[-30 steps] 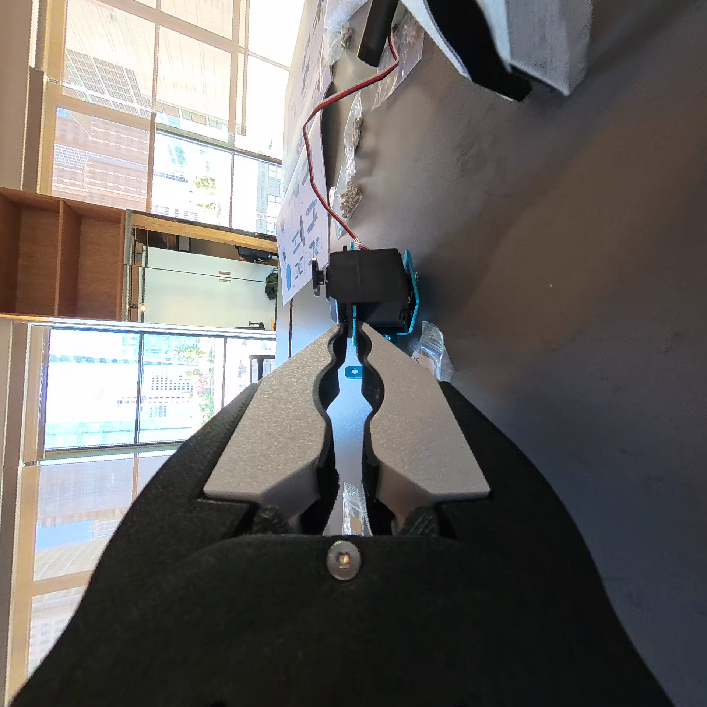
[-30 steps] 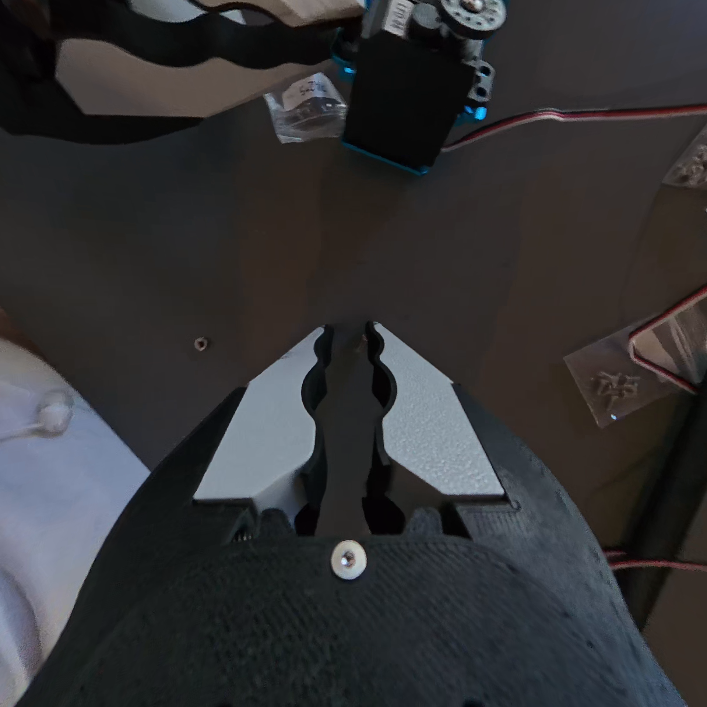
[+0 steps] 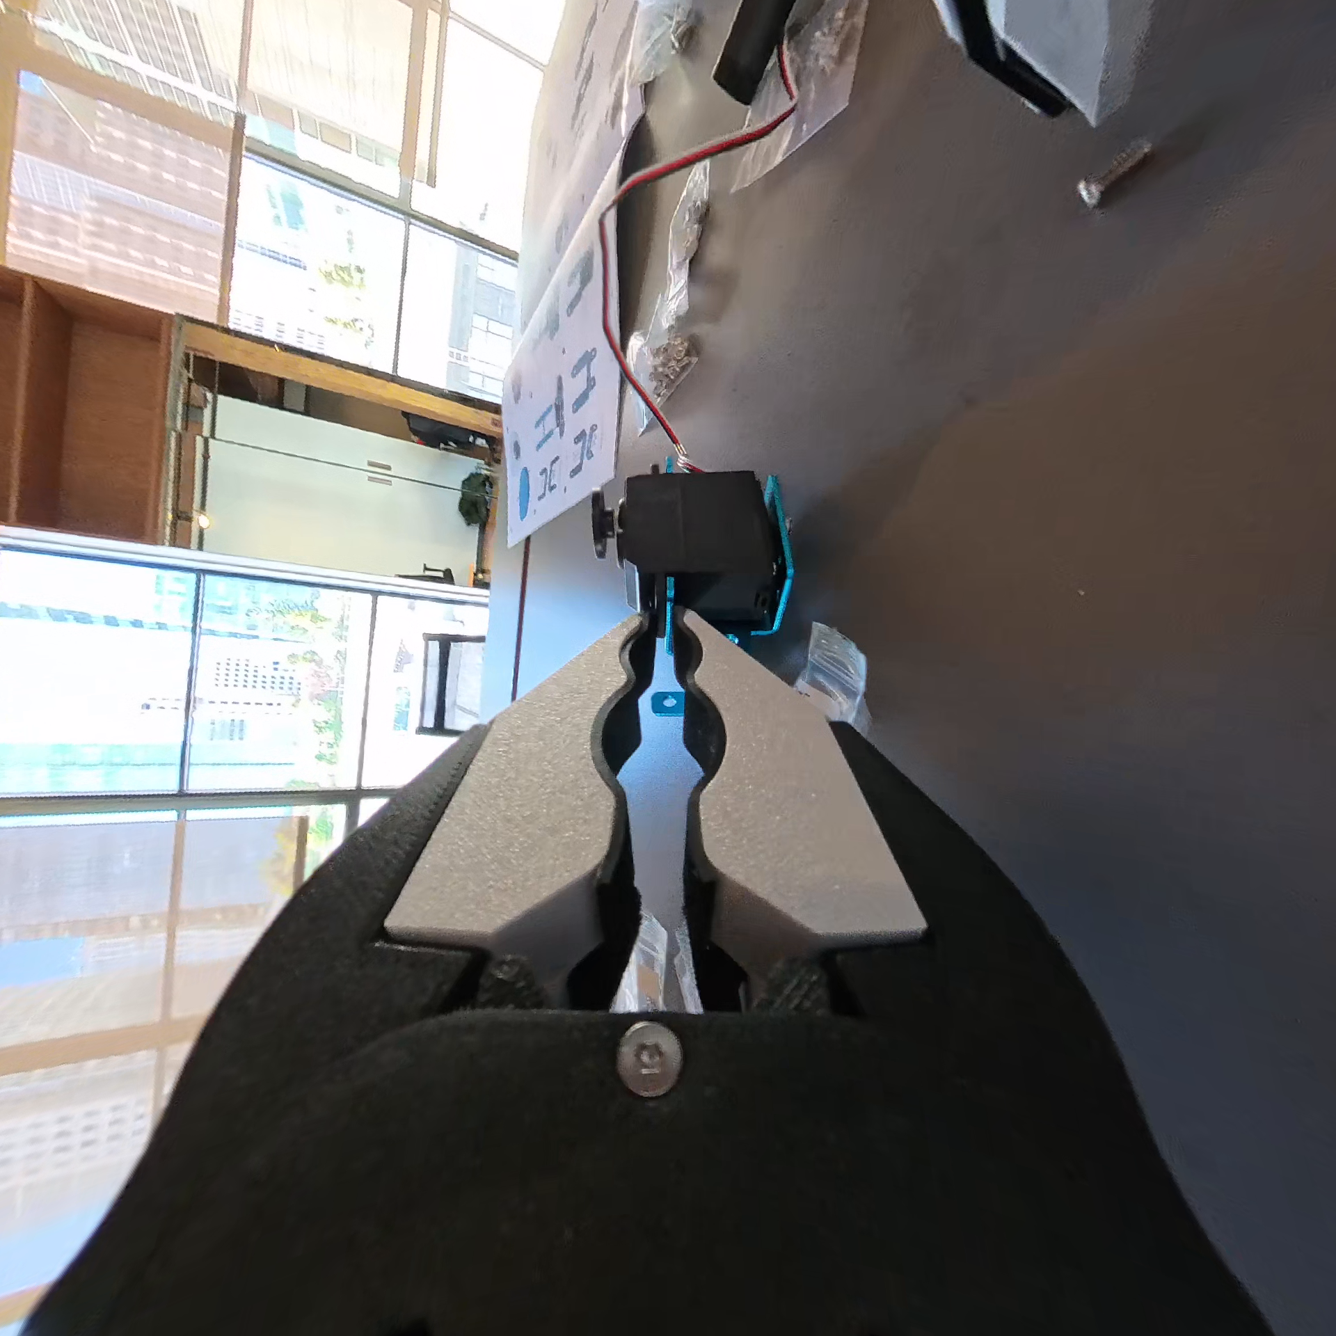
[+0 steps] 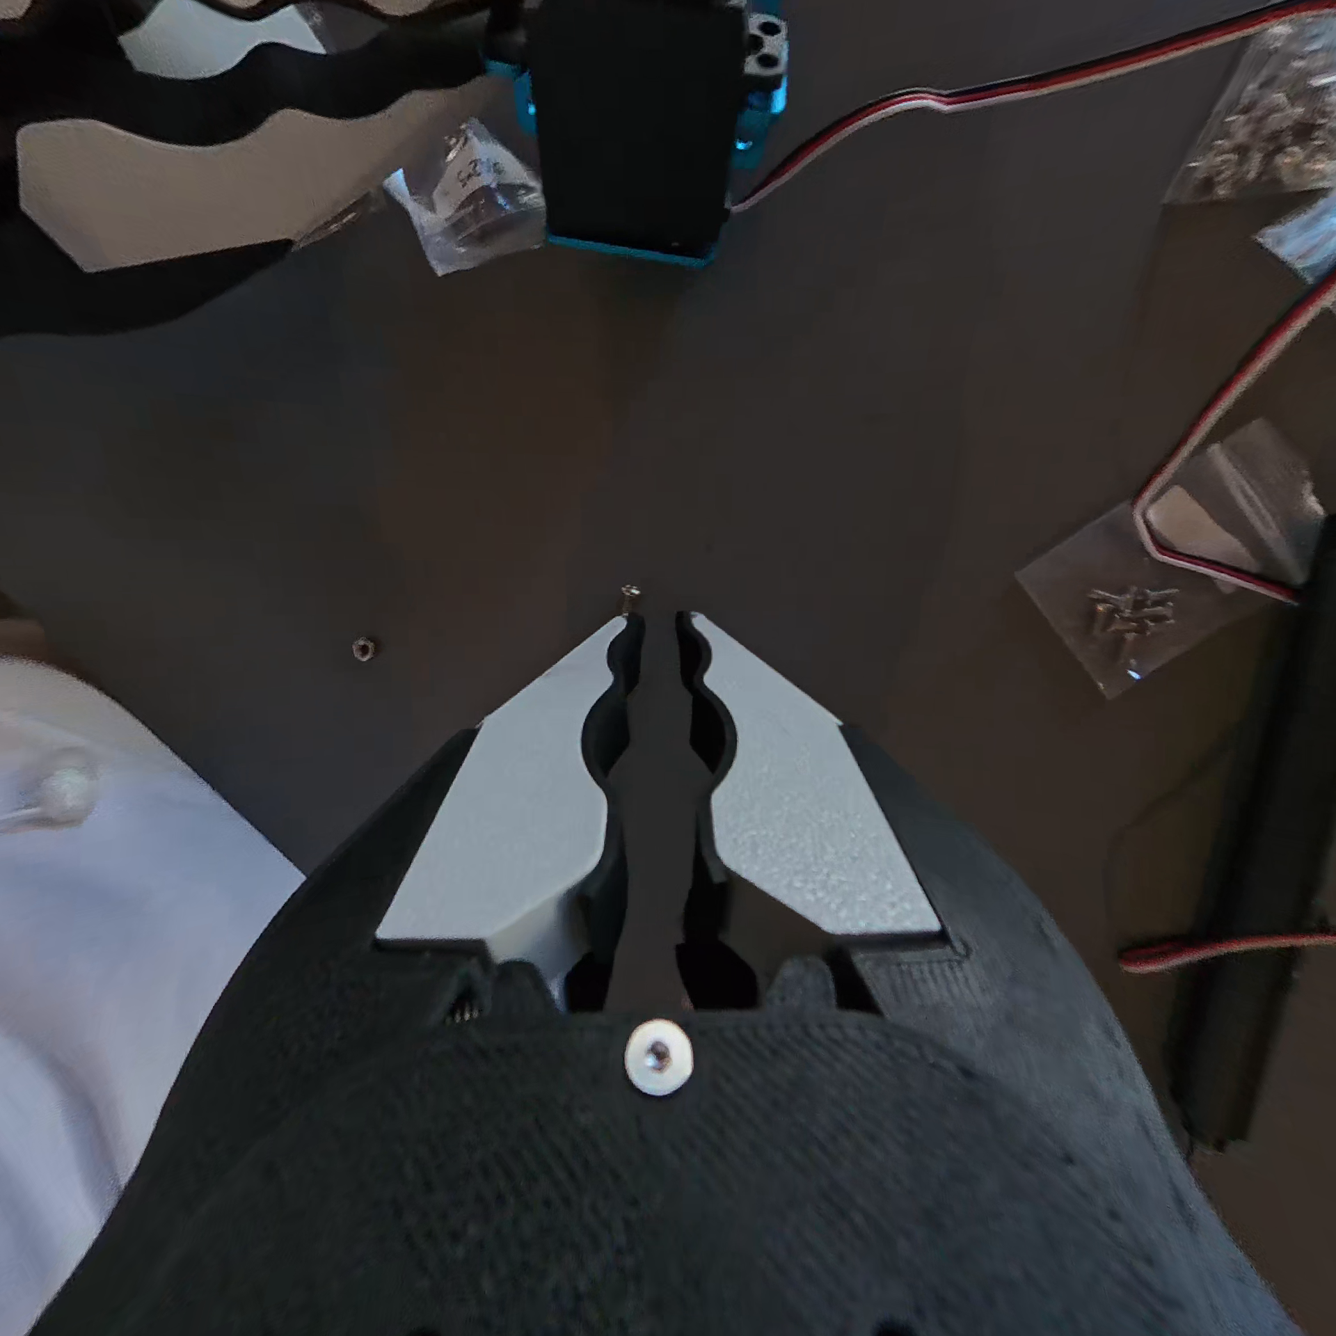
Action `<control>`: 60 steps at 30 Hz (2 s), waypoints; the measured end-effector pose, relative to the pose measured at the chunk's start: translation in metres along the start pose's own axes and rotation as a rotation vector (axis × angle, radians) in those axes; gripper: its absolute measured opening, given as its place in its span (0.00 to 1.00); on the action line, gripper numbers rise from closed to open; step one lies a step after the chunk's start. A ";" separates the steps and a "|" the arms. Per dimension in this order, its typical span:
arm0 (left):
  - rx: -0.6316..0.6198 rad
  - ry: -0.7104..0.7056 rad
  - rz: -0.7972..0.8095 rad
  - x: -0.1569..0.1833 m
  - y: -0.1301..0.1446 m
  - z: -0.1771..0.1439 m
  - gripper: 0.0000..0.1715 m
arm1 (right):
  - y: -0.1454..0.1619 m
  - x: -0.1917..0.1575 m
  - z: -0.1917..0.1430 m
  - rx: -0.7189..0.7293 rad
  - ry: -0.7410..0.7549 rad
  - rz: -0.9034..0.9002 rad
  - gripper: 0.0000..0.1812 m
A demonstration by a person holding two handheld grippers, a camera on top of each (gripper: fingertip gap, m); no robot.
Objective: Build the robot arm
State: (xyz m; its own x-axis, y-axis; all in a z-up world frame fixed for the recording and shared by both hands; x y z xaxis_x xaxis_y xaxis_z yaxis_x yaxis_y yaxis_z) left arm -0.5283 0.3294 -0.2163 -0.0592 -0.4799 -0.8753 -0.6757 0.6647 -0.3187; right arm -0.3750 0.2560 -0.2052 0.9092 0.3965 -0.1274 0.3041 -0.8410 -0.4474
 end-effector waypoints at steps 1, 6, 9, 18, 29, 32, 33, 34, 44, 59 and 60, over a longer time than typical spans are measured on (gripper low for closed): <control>-0.005 0.003 -0.011 -0.001 -0.001 0.001 0.02 | 0.000 0.000 -0.002 0.009 0.021 0.011 0.06; -0.009 0.006 -0.009 0.001 -0.002 0.002 0.02 | 0.006 -0.007 -0.013 0.073 0.072 0.096 0.07; -0.012 0.004 0.009 0.003 -0.003 0.002 0.02 | 0.012 -0.013 -0.015 0.087 0.083 0.163 0.08; -0.001 0.010 0.010 0.004 0.000 -0.001 0.02 | 0.012 -0.029 -0.020 0.143 0.106 0.278 0.09; 0.009 0.032 -0.020 0.002 0.001 -0.002 0.03 | 0.016 -0.037 -0.024 0.190 0.178 -0.163 0.10; 0.012 0.037 -0.027 0.002 0.002 -0.002 0.03 | 0.020 -0.033 -0.024 0.178 0.193 -0.207 0.09; 0.010 0.037 -0.024 0.002 0.002 -0.002 0.03 | 0.019 -0.033 -0.023 0.184 0.182 -0.204 0.10; 0.008 0.038 -0.020 0.002 0.002 -0.003 0.02 | 0.018 -0.033 -0.022 0.185 0.158 -0.211 0.10; 0.007 0.043 0.003 0.006 0.003 -0.004 0.03 | 0.002 -0.037 0.006 0.013 0.108 -0.469 0.08; 0.012 0.048 -0.001 0.007 0.002 -0.004 0.03 | -0.004 -0.032 0.011 -0.073 0.043 -0.462 0.06; 0.015 0.048 -0.001 0.007 0.002 -0.005 0.03 | -0.005 -0.032 0.011 -0.077 0.039 -0.461 0.06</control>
State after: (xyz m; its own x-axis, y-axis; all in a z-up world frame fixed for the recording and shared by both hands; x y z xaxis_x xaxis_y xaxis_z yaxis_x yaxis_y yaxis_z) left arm -0.5336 0.3248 -0.2209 -0.0943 -0.5070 -0.8568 -0.6649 0.6726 -0.3248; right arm -0.4082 0.2513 -0.2087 0.6840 0.7222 0.1033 0.6975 -0.6059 -0.3826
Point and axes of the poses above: each gripper's, where its closed fingertips meet, z out along the fingers, y out of its underside, x = y × z across the jaws, the point moved 9 cm from there along -z, back along the fingers, and after that the axes turned 1 degree about y, right-handed, at the moved point
